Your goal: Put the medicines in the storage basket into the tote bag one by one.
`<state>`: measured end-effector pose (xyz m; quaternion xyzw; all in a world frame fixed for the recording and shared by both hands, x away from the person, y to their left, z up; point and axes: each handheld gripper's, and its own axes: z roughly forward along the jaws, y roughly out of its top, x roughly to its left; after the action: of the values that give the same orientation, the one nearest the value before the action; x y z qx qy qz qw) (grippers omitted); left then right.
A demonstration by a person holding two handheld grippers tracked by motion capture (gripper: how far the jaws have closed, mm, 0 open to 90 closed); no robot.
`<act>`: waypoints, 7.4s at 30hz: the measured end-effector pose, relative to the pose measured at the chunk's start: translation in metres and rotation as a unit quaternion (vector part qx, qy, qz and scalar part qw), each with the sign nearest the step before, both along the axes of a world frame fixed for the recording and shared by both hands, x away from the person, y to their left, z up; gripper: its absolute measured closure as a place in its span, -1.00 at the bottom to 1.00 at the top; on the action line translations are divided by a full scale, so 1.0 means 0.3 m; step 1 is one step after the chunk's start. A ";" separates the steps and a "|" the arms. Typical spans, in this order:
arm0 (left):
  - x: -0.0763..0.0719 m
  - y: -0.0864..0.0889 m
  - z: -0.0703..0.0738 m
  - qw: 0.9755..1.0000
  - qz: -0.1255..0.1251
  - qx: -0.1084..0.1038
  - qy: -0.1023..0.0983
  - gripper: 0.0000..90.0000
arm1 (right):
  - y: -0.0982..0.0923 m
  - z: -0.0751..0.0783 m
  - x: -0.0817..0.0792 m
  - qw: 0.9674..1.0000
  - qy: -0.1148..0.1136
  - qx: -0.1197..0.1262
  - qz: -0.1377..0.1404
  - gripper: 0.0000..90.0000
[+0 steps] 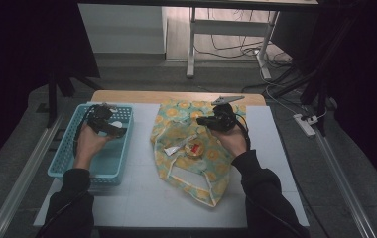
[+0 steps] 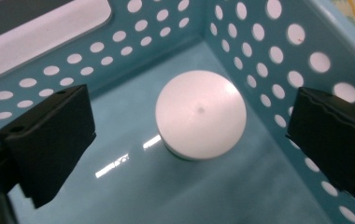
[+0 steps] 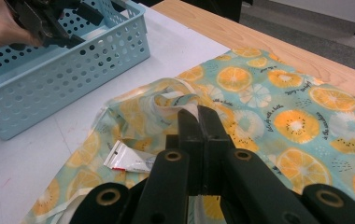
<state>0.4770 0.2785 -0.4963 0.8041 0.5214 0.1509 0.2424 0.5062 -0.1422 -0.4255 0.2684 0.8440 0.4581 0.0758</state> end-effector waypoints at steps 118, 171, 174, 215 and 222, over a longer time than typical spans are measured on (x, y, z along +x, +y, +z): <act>-0.200 -0.354 0.292 0.978 -0.194 -0.071 -0.036 0.13 | -0.014 0.023 -0.005 1.000 -0.004 0.010 -0.001 1.00; 0.027 -0.826 0.100 0.968 -0.247 -0.031 -0.043 0.12 | -0.014 0.012 0.009 1.000 -0.006 0.006 -0.016 1.00; 0.035 -0.832 0.089 0.968 -0.244 -0.033 -0.045 0.12 | -0.015 0.010 0.010 1.000 -0.006 0.005 -0.017 1.00; -0.117 -0.763 0.171 0.951 -0.277 -0.124 -0.055 -0.91 | -0.028 0.010 0.006 1.000 -0.007 0.009 -0.018 1.00; -0.155 -0.746 0.181 0.944 -0.295 -0.136 -0.054 -0.93 | -0.033 0.008 0.001 1.000 -0.005 0.012 -0.016 1.00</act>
<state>0.4305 0.0546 -0.4422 0.8719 0.2627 0.0431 0.4111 0.5065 -0.1520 -0.4231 0.2807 0.8338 0.4680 0.0838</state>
